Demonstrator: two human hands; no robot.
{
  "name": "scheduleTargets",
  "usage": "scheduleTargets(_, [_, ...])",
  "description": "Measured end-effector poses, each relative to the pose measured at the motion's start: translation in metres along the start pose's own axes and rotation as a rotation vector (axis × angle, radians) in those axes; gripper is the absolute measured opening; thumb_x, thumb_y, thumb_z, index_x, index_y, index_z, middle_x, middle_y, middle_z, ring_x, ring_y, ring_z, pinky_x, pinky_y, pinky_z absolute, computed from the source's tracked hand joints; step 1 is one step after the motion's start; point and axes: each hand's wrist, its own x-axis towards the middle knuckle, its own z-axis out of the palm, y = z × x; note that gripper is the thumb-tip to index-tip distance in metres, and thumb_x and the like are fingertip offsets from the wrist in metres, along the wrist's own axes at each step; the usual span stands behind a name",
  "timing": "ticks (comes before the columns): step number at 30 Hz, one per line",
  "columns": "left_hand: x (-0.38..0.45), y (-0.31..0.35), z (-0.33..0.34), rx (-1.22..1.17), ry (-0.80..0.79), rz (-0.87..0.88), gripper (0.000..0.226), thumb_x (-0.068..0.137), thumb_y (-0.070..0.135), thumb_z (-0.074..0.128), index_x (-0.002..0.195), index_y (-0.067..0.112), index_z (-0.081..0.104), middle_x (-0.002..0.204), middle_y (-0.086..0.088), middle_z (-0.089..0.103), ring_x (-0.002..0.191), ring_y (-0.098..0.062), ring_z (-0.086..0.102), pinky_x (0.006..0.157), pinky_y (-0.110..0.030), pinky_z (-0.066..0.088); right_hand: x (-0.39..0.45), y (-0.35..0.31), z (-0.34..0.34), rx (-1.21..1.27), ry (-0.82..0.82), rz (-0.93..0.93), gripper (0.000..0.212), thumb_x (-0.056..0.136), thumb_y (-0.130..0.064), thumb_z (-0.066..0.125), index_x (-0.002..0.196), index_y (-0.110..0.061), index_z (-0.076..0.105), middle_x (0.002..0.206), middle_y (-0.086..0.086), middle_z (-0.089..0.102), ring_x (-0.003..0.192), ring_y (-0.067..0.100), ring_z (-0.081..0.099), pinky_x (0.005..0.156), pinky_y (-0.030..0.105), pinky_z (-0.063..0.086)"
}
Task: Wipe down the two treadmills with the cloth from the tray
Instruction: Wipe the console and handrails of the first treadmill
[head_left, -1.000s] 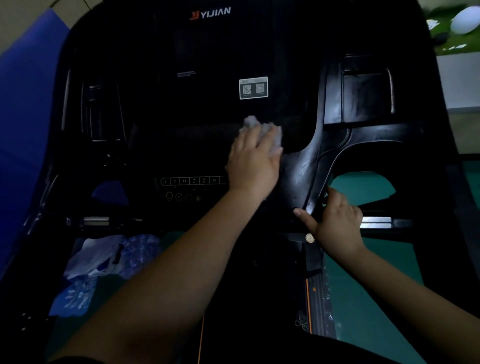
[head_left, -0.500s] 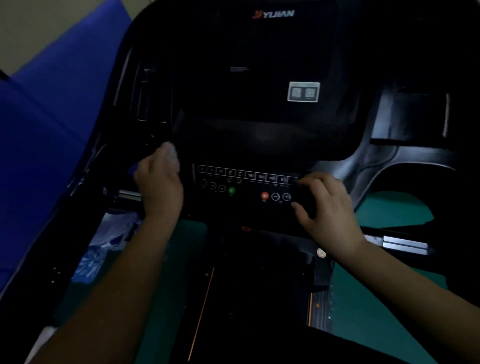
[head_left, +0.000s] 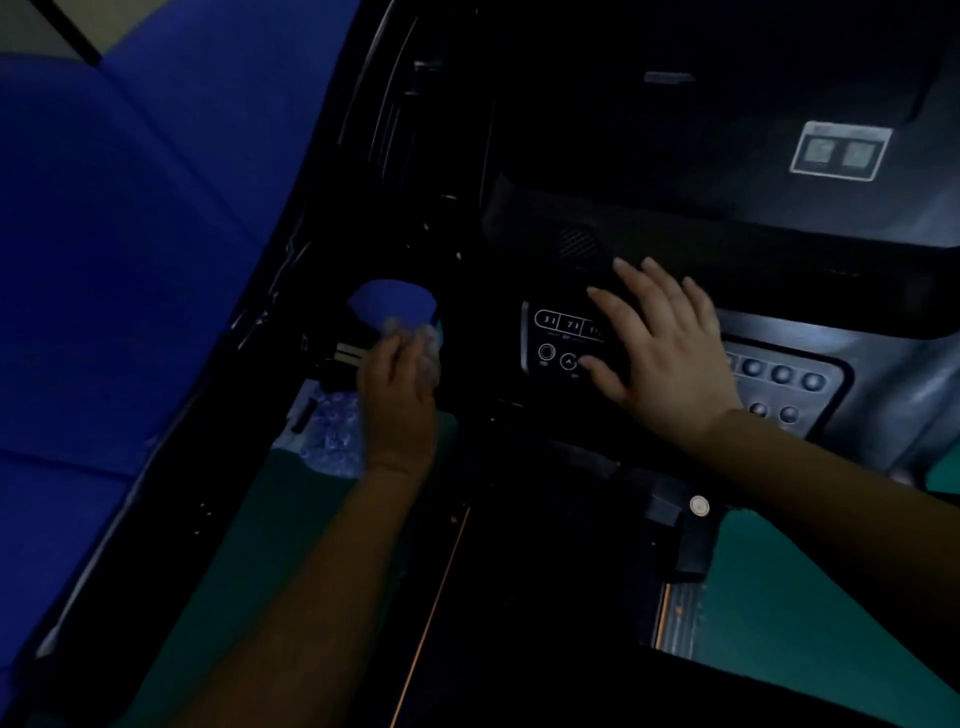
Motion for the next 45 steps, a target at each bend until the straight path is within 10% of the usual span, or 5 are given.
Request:
scheduleTargets(16, [-0.024, 0.020, -0.005, -0.208, -0.094, -0.001, 0.042, 0.098, 0.018, 0.042, 0.139, 0.012, 0.045, 0.144, -0.015, 0.040, 0.136, -0.024, 0.033, 0.115, -0.036, 0.027, 0.002, -0.002, 0.001, -0.031, 0.064, 0.014, 0.063, 0.086, -0.050, 0.052, 0.139, -0.016, 0.046, 0.151, 0.012, 0.035, 0.142, 0.030, 0.028, 0.114, 0.052, 0.020])
scheduleTargets(27, [0.002, -0.003, -0.023, -0.495, 0.151, -0.625, 0.039, 0.098, 0.013, 0.044, 0.136, 0.020, 0.048, 0.139, 0.004, 0.045, 0.125, -0.002, 0.044, 0.105, -0.023, 0.038, 0.001, -0.003, 0.003, -0.051, 0.070, 0.024, 0.063, 0.086, -0.052, 0.050, 0.139, -0.017, 0.045, 0.151, 0.011, 0.034, 0.142, 0.029, 0.026, 0.116, 0.049, 0.016])
scheduleTargets(33, [-0.066, 0.050, -0.015, -0.523, -0.069, -0.336, 0.045, 0.099, 0.009, 0.041, 0.144, 0.012, 0.037, 0.145, -0.008, 0.031, 0.130, 0.000, 0.032, 0.105, -0.004, 0.021, 0.002, -0.003, 0.002, -0.048, 0.068, 0.020, 0.064, 0.086, -0.052, 0.049, 0.139, -0.017, 0.044, 0.151, 0.012, 0.035, 0.142, 0.031, 0.027, 0.115, 0.049, 0.017])
scheduleTargets(38, [-0.075, 0.075, -0.005, -0.824, 0.016, -1.032, 0.043, 0.103, 0.029, 0.032, 0.145, 0.021, 0.034, 0.149, -0.001, 0.036, 0.136, -0.016, 0.037, 0.114, -0.032, 0.027, 0.002, -0.004, 0.001, -0.043, 0.053, 0.016, 0.064, 0.087, -0.053, 0.048, 0.139, -0.017, 0.043, 0.151, 0.013, 0.034, 0.142, 0.032, 0.026, 0.115, 0.050, 0.017])
scheduleTargets(45, [-0.051, 0.157, 0.036, -0.875, 0.066, -1.072, 0.060, 0.102, 0.031, 0.033, 0.152, 0.018, 0.004, 0.155, -0.011, 0.023, 0.138, -0.018, 0.032, 0.115, -0.030, 0.024, 0.001, -0.002, 0.001, -0.046, 0.019, 0.018, 0.064, 0.088, -0.053, 0.048, 0.142, -0.019, 0.038, 0.153, 0.012, 0.030, 0.144, 0.030, 0.022, 0.116, 0.050, 0.014])
